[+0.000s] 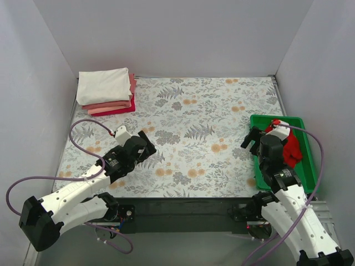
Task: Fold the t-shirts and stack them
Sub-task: Grab the tshirt from the pile, then move the tshirt to the center of the board, then flatten the tshirt out
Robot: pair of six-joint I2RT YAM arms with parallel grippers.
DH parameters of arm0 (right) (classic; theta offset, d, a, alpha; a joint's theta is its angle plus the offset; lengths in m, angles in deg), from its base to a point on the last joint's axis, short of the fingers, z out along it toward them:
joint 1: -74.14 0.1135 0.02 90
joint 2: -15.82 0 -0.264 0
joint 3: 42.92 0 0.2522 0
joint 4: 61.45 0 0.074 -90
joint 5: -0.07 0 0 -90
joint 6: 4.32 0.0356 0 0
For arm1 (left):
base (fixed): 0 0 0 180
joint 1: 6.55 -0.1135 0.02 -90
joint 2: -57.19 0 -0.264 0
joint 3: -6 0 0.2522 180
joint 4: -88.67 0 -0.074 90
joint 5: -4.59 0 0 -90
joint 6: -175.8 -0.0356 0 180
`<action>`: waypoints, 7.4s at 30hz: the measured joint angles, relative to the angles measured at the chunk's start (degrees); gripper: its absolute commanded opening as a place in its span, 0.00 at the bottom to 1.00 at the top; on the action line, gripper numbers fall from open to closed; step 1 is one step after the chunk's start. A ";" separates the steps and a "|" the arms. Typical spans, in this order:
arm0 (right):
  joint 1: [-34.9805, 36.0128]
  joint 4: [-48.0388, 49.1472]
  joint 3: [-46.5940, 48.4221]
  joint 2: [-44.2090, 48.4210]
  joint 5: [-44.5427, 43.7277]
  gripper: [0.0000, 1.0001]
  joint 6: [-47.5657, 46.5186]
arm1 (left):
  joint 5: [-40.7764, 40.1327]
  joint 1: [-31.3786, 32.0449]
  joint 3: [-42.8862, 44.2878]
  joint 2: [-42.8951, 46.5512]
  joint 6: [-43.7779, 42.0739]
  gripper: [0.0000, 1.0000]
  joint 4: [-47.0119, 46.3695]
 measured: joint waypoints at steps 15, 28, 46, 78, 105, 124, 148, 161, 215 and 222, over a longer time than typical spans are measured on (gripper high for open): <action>-27.61 -4.44 17.86 -28.98 -2.91 0.98 -2.73 | 0.74 0.00 -2.54 0.74 -3.02 0.98 -4.46; -35.45 2.01 19.02 -52.04 7.96 0.51 -6.12 | 2.69 0.00 -2.58 0.76 -5.14 0.98 -7.32; -35.69 3.45 27.30 -27.32 22.27 0.01 -8.79 | 2.56 0.00 -3.69 6.43 -0.70 0.98 -5.66; 7.52 -3.02 25.57 -34.34 13.16 0.87 -14.80 | 0.85 0.00 0.50 4.81 13.92 0.98 14.88; 24.98 8.81 3.69 -32.87 25.77 0.96 -1.07 | 18.62 0.00 -14.43 -0.68 9.09 0.00 -0.79; 41.72 6.47 8.09 -45.66 8.74 0.16 10.32 | 20.26 0.00 -13.66 7.87 5.16 0.00 -1.20; 5.88 -2.47 23.58 -25.75 1.77 0.01 -5.29 | -6.97 -10.45 26.38 -7.74 2.56 0.00 3.61; 1.16 -6.40 40.26 -16.74 -0.57 0.01 -15.45 | -16.22 -13.25 43.87 -3.26 -6.14 0.00 4.74; -9.77 7.15 13.20 -43.23 19.12 0.01 -14.14 | -1.46 -21.84 80.74 -83.38 -38.47 0.21 -22.86; -10.01 7.69 13.20 -44.09 19.54 0.05 -14.16 | 4.20 -21.84 83.30 -85.15 -36.92 0.90 -19.30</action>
